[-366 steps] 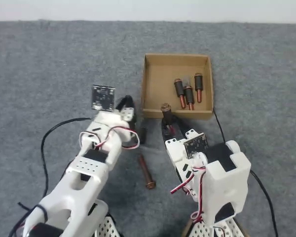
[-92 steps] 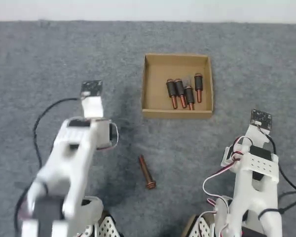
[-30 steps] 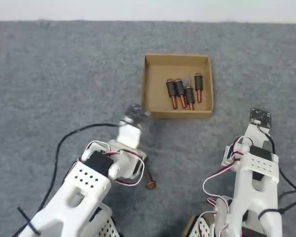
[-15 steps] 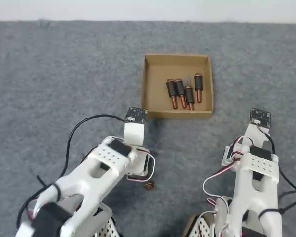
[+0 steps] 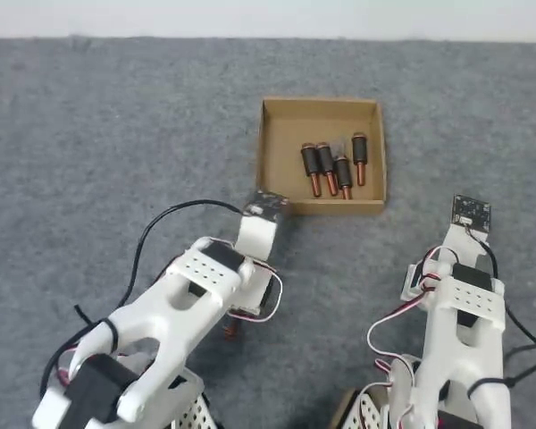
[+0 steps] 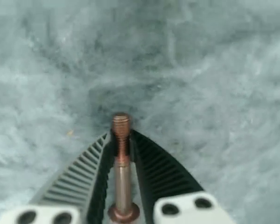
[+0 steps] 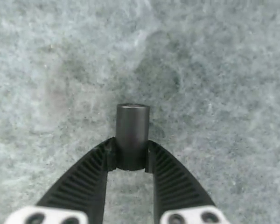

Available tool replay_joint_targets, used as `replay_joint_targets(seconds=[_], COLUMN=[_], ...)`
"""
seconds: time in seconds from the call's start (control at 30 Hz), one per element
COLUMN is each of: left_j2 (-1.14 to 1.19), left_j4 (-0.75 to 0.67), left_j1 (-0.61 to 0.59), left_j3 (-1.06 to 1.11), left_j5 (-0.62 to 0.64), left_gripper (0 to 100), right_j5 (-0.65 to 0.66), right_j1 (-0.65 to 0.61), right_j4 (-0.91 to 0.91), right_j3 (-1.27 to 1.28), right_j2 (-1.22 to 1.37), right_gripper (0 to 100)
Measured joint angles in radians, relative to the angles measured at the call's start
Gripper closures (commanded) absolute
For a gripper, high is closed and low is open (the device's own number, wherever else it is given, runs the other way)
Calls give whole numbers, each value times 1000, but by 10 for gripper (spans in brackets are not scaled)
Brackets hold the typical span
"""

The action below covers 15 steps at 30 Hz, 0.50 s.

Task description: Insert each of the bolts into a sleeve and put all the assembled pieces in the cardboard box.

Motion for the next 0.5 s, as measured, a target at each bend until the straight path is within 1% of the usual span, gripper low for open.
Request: replay_joint_targets(seconds=[0.1,0.2,0.27,0.33,0.4,0.5], left_j2=[0,0,0,0,9,12], left_j4=[83,157,190,201,204,204], left_j1=[-14,-41,-66,-94,-112,-115], left_j3=[-75,-167,-229,-273,-299,-304], left_j5=[-172,-374,-511,-621,-686,-713], left_gripper=[990,987,987,976,936,848], right_j5=[0,0,0,0,0,0], right_j1=[0,0,0,0,0,0], right_j4=[0,0,0,0,0,0], right_j3=[0,0,0,0,0,0], right_j2=[0,0,0,0,0,0], right_gripper=[992,992,992,992,992,992])
